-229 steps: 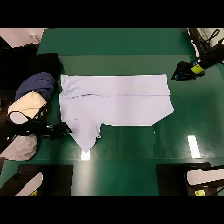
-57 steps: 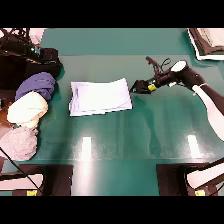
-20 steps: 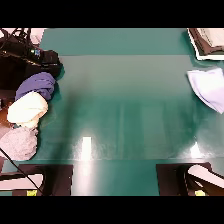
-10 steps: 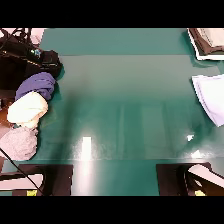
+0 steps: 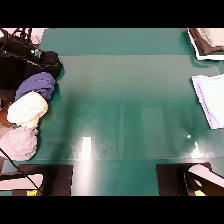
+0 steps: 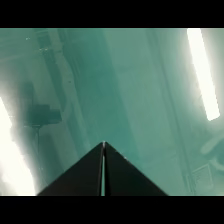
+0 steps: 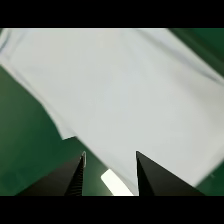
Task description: Fold the shirts.
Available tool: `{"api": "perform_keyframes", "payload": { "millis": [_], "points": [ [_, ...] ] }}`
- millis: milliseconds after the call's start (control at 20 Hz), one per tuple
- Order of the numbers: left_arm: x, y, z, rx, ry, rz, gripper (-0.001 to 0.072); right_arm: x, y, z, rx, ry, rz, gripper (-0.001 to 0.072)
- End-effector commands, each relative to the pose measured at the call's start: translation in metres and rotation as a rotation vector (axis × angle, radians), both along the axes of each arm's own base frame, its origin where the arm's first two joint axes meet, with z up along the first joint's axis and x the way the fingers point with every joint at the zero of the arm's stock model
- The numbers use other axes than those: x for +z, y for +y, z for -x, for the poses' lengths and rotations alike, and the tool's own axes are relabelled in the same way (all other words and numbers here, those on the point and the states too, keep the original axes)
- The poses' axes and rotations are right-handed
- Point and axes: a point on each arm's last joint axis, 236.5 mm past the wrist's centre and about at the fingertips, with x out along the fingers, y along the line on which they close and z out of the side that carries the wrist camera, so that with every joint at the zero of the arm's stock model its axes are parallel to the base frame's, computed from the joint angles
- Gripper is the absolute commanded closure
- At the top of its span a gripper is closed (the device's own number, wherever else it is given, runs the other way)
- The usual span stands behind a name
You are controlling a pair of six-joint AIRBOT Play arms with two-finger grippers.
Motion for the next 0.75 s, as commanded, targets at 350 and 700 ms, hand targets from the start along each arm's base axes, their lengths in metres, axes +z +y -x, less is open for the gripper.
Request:
{"api": "perform_keyframes", "payload": {
  "millis": [350,700],
  "points": [
    [0.008,0.000,-0.014,0.025,-0.063,0.014,0.0683,0.009,0.284,-0.081,0.787,0.014,-0.142,0.0700],
    [0.008,0.000,-0.014,0.026,-0.063,0.014,0.0683,0.010,0.350,-0.077,0.951,0.011,-0.126,0.0699]
  ]
}}
